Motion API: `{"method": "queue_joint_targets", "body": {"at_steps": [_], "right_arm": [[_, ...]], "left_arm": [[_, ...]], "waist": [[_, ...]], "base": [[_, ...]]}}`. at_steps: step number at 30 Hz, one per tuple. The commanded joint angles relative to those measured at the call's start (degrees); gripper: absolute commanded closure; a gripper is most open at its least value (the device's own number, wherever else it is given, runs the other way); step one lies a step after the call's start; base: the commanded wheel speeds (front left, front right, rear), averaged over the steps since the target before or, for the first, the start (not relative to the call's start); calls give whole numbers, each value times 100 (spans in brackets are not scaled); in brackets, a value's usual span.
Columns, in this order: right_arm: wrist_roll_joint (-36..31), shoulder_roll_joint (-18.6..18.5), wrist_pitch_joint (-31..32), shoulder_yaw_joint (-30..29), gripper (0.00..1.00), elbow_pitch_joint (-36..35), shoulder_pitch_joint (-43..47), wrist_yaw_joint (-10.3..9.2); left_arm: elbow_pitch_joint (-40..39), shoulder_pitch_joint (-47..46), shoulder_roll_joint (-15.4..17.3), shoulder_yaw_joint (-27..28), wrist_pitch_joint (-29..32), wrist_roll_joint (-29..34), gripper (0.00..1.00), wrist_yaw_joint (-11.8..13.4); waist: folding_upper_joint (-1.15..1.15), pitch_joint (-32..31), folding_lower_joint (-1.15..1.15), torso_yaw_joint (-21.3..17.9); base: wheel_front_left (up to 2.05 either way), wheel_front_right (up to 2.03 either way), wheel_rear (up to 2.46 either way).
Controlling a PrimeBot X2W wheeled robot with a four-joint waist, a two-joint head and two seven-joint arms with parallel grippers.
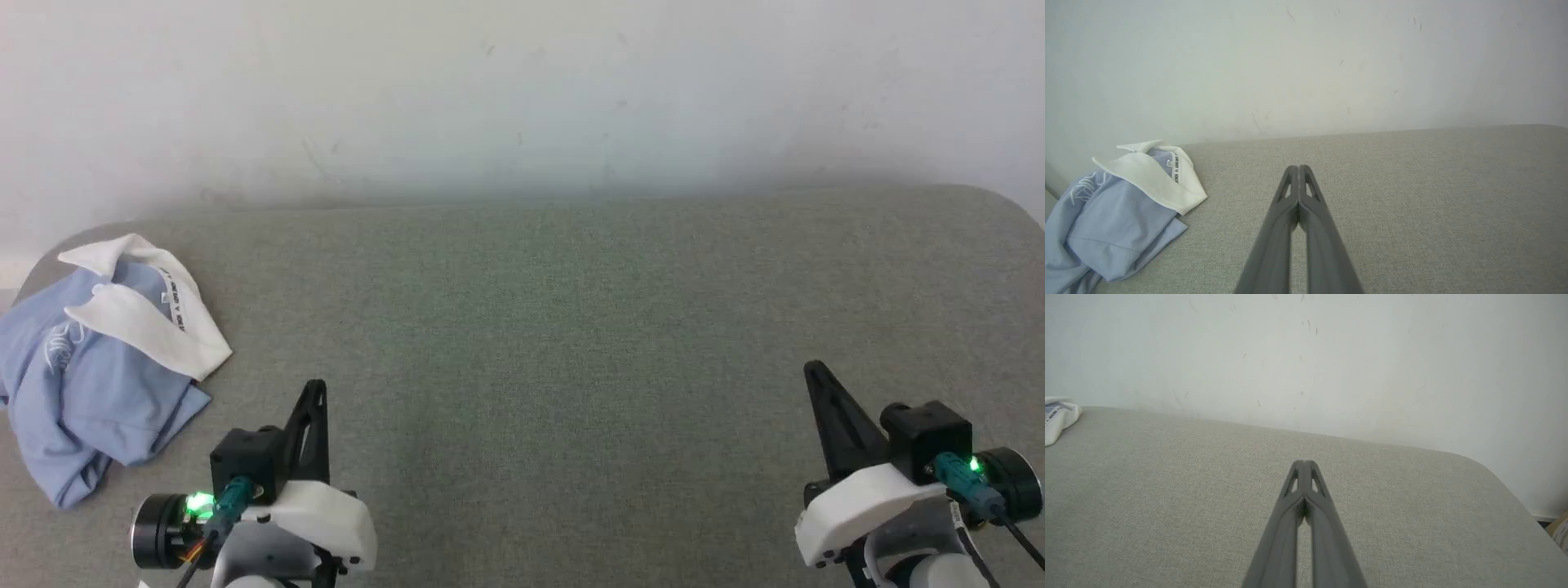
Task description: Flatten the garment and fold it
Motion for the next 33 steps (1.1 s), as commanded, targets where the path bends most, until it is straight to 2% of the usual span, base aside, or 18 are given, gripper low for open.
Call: {"method": "queue_joint_targets", "body": {"at_steps": [1,33], "right_arm": [[-41,21,3,-1,100,-34,-84,-5],[-41,21,3,-1,100,-34,-84,-5]], "left_arm": [[-30,-73,-11,23,1,37,100,-4],[-30,-73,-11,23,1,37,100,-4]], "waist": [[0,0,0,0],[0,0,0,0]], "base": [[0,0,0],[0,0,0]]}}
